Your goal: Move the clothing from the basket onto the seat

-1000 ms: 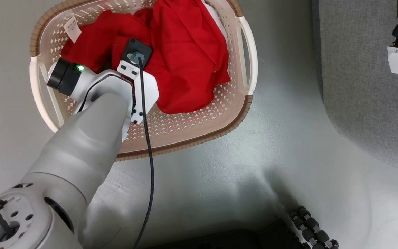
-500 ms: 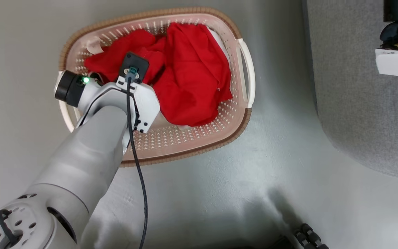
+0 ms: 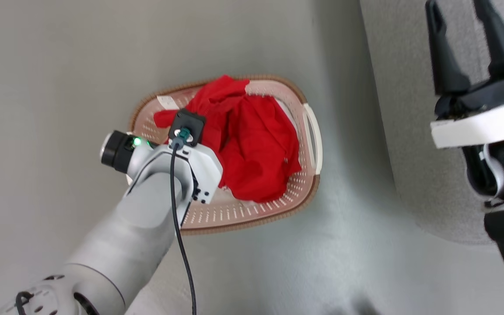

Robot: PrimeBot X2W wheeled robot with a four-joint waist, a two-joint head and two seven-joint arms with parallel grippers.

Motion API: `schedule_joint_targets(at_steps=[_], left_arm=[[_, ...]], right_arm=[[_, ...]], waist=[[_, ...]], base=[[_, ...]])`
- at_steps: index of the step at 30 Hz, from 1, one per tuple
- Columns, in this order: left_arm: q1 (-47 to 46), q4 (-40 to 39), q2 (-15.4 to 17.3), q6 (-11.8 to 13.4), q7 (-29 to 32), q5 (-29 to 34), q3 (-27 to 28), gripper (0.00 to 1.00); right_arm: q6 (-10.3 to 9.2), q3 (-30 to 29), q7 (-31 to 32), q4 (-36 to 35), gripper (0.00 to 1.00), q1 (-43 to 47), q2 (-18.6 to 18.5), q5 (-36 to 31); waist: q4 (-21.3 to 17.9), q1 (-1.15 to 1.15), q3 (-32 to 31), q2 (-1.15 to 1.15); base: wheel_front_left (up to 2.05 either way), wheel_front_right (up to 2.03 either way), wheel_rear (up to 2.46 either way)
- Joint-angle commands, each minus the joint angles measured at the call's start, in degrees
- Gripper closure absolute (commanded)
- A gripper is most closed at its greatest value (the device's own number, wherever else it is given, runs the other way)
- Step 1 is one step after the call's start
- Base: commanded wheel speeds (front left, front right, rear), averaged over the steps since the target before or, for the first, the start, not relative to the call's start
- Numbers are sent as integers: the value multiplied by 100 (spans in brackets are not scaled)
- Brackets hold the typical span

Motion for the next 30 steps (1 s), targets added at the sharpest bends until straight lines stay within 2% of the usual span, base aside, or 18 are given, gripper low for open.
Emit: schedule_joint_targets(at_steps=[1,11,19,30], left_arm=[[185,-182,49,93,-71,-90,130,100],[900,-1039,49,347,-76,562,879,100],[1549,-1603,107,333,-77,1246,1494,100],[2347,-2800,271,246,-77,2112,2316,100]], right_arm=[[24,23,-28,-8,0,392,68,-76],[24,-189,-28,376,0,1199,506,-266],[24,-149,-28,625,0,1700,701,-370],[24,2,-28,941,0,2314,814,-441]], waist=[[146,0,-540,0],[311,0,-1543,0],[367,0,-2201,0],[460,0,-2987,0]], base=[[0,0,0],[0,0,0],[0,0,0],[0,0,0]])
